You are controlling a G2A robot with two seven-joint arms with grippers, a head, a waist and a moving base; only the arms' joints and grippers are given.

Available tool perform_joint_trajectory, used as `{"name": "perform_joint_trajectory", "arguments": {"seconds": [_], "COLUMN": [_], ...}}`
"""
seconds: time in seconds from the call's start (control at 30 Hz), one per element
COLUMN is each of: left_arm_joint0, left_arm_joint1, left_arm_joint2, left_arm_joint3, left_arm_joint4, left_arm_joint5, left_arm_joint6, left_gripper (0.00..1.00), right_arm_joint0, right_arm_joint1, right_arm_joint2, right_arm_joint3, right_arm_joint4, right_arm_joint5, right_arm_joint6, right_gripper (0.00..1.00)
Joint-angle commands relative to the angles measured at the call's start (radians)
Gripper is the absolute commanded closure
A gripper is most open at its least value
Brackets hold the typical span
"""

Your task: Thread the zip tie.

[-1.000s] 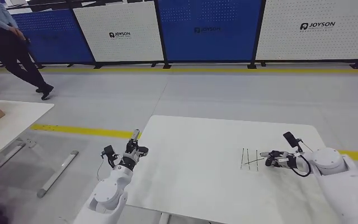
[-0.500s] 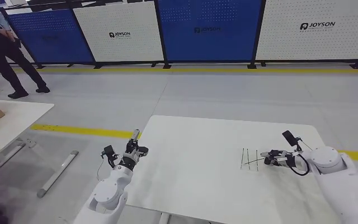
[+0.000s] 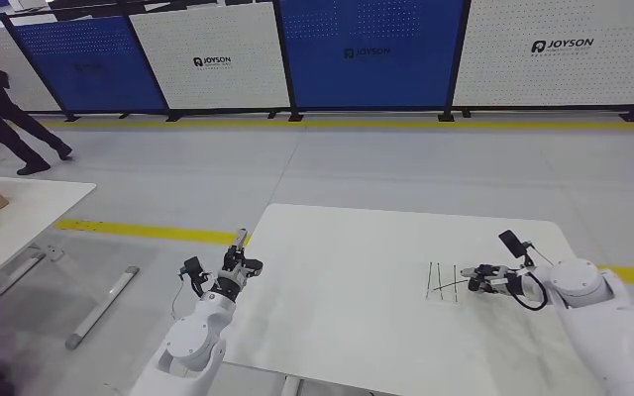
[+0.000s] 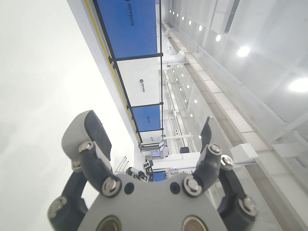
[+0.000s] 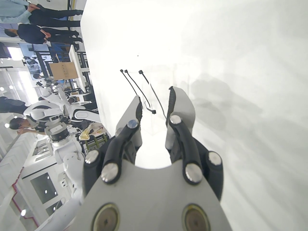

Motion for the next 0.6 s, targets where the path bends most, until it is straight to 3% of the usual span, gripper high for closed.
{"name": "perform_joint_trajectory", "arguments": {"seconds": [0.0, 0.03, 0.13, 0.57], "left_arm_joint0": [0.0, 0.0, 0.0, 0.0], "left_arm_joint1": [0.0, 0.0, 0.0, 0.0], "left_arm_joint2": [0.0, 0.0, 0.0, 0.0], "left_arm_joint3": [0.0, 0.0, 0.0, 0.0], "left_arm_joint4": [0.0, 0.0, 0.0, 0.0], "left_arm_joint5": [0.0, 0.0, 0.0, 0.0], "left_arm_joint6": [0.0, 0.0, 0.0, 0.0], "left_gripper": [0.0, 0.0, 0.0, 0.0], "right_arm_joint0": [-0.001, -0.001, -0.001, -0.02], "right_arm_joint1": [0.0, -0.001, -0.001, 0.014], "right_arm_joint2": [-0.001, -0.002, -0.003, 0.025], "right_arm_joint3": [-0.002, -0.003, -0.004, -0.028], "right_arm_joint4": [-0.001, -0.001, -0.001, 0.008], "right_arm_joint5": [0.003, 0.005, 0.007, -0.015], "right_arm_joint6": [-0.001, -0.001, -0.002, 0.006], "right_gripper": [0.84, 0.84, 1.0, 1.0]}}
